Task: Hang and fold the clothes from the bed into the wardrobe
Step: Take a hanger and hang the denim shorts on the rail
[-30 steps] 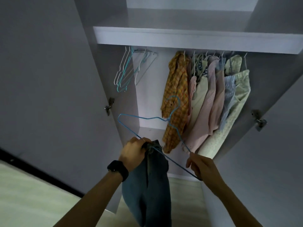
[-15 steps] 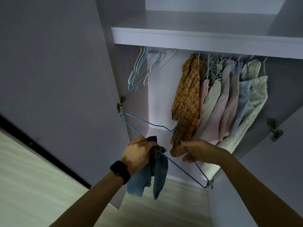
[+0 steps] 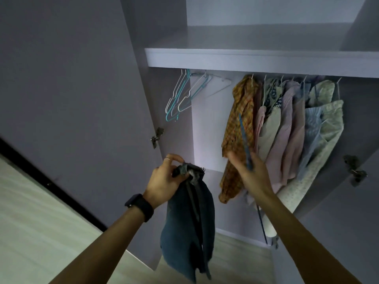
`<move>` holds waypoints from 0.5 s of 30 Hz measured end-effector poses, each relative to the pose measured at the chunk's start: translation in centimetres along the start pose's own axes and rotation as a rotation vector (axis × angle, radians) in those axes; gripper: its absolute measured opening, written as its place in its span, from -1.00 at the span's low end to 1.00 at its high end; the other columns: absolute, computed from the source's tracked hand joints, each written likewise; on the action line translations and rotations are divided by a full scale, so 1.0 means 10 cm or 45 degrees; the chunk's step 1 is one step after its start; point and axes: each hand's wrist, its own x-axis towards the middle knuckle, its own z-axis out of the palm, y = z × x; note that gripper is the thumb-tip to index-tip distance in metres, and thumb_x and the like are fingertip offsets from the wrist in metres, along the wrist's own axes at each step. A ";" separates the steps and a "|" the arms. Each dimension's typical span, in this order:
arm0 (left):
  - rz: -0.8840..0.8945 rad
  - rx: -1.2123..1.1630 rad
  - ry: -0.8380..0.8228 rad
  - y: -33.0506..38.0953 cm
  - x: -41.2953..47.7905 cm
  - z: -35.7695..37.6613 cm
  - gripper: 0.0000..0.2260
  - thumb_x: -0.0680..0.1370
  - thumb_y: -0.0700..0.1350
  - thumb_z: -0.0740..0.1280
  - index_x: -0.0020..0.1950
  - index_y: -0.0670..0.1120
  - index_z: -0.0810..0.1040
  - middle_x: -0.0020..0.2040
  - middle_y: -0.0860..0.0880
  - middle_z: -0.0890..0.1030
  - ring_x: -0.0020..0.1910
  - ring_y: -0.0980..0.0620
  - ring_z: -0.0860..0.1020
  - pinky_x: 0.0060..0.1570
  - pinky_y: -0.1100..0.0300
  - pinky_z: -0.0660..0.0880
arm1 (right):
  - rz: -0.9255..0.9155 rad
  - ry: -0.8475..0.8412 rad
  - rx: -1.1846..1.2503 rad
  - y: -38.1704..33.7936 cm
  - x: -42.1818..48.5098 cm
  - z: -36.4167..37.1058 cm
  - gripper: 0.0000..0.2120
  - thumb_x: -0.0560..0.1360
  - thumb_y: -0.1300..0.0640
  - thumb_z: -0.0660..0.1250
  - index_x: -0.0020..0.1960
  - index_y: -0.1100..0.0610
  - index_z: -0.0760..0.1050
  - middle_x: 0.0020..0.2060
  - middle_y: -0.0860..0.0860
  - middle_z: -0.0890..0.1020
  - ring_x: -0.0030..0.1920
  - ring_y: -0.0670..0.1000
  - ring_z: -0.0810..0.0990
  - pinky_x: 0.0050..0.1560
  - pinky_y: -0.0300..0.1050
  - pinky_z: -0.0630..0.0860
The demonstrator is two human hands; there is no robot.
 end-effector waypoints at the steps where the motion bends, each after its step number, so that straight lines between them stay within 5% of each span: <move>1: 0.009 -0.011 0.007 0.05 0.03 -0.03 -0.75 0.54 -0.08 0.46 0.05 0.15 0.42 -0.23 0.06 0.69 -0.27 0.14 0.61 -0.24 0.28 0.52 | 0.015 -0.154 -0.101 0.03 -0.11 0.08 -0.56 0.37 -0.37 0.45 -0.13 0.00 0.52 -0.33 -0.08 0.60 -0.23 -0.09 0.61 -0.11 -0.07 0.51; 3: 0.048 -0.036 0.023 0.14 0.08 -0.04 -0.78 0.51 -0.07 0.49 0.00 0.14 0.47 -0.22 0.15 0.69 -0.23 0.20 0.63 -0.25 0.40 0.49 | 0.066 -0.411 -0.206 0.07 -0.25 0.28 -0.48 0.24 -0.53 0.42 -0.20 -0.08 0.54 -0.36 -0.10 0.61 -0.28 -0.08 0.62 -0.18 -0.09 0.51; 5: 0.068 -0.068 0.033 0.22 0.10 -0.02 -0.80 0.50 -0.07 0.51 -0.02 0.13 0.51 -0.22 0.16 0.68 -0.22 0.23 0.63 -0.24 0.43 0.48 | 0.025 -0.486 -0.282 0.08 -0.28 0.45 -0.61 0.27 -0.51 0.41 -0.29 -0.20 0.56 -0.39 -0.20 0.61 -0.32 -0.20 0.59 -0.23 -0.21 0.45; 8: 0.015 -0.103 0.061 0.19 0.12 -0.09 -0.87 0.51 -0.06 0.49 -0.04 0.08 0.57 -0.18 0.14 0.69 -0.17 0.20 0.64 -0.14 0.34 0.53 | 0.015 -0.348 -0.148 0.13 -0.17 0.51 -0.84 0.39 -0.17 0.49 -0.29 -0.13 0.62 -0.44 -0.13 0.61 -0.36 -0.14 0.58 -0.27 -0.08 0.46; 10: -0.036 -0.033 0.121 0.13 0.13 -0.20 -0.91 0.52 -0.05 0.48 -0.07 0.08 0.58 -0.17 0.13 0.69 -0.14 0.19 0.64 -0.09 0.29 0.55 | 0.062 -0.208 -0.058 0.15 -0.09 0.42 -0.84 0.32 -0.13 0.42 -0.23 -0.05 0.63 -0.41 -0.03 0.64 -0.35 -0.05 0.61 -0.27 -0.03 0.50; 15: -0.012 0.207 0.255 0.01 0.12 -0.39 -0.93 0.54 -0.04 0.44 0.01 0.09 0.65 -0.15 0.18 0.68 -0.13 0.21 0.63 -0.15 0.53 0.45 | -0.156 -0.047 -0.265 0.17 0.16 0.01 -0.75 0.37 -0.05 0.28 -0.15 0.14 0.53 -0.33 0.13 0.60 -0.35 -0.07 0.50 -0.27 -0.13 0.41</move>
